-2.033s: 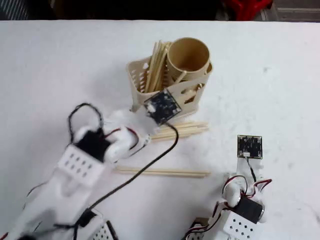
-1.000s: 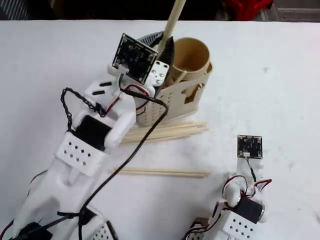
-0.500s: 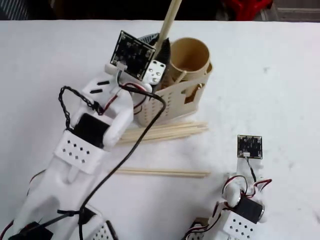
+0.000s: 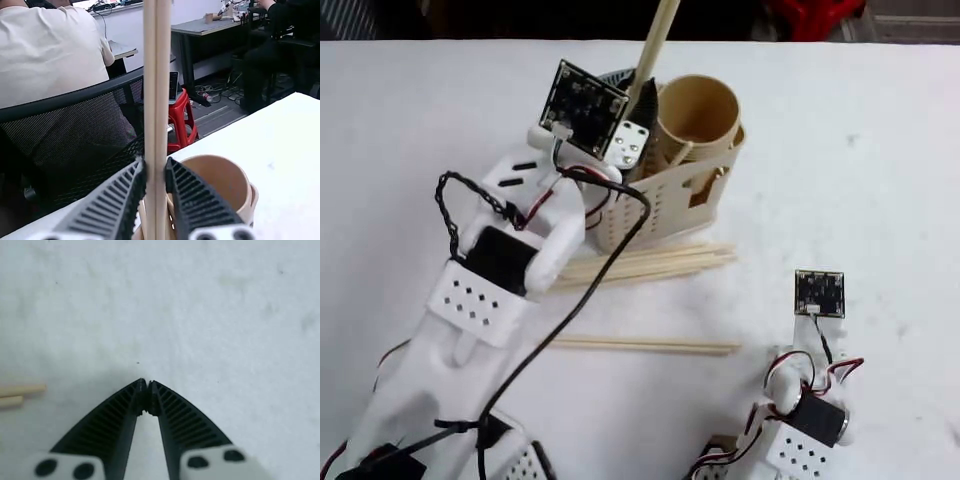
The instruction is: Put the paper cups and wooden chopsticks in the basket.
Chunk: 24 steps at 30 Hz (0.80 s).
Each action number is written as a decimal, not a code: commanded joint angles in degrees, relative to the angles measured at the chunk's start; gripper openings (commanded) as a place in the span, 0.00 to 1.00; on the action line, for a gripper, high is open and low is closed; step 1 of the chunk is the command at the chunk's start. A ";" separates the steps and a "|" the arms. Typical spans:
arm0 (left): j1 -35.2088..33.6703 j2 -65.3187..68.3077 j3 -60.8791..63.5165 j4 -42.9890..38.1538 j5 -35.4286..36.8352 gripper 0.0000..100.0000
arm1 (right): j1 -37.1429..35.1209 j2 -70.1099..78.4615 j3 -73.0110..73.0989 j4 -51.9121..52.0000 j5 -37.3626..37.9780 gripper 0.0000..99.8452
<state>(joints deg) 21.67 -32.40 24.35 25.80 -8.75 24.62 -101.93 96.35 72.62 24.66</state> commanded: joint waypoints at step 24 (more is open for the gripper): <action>1.63 -4.79 -0.44 13.80 0.09 0.12 | 0.31 -1.01 0.53 0.13 -0.35 0.02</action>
<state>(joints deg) 21.67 -33.10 24.35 32.57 -8.75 24.62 -101.93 96.35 72.62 24.66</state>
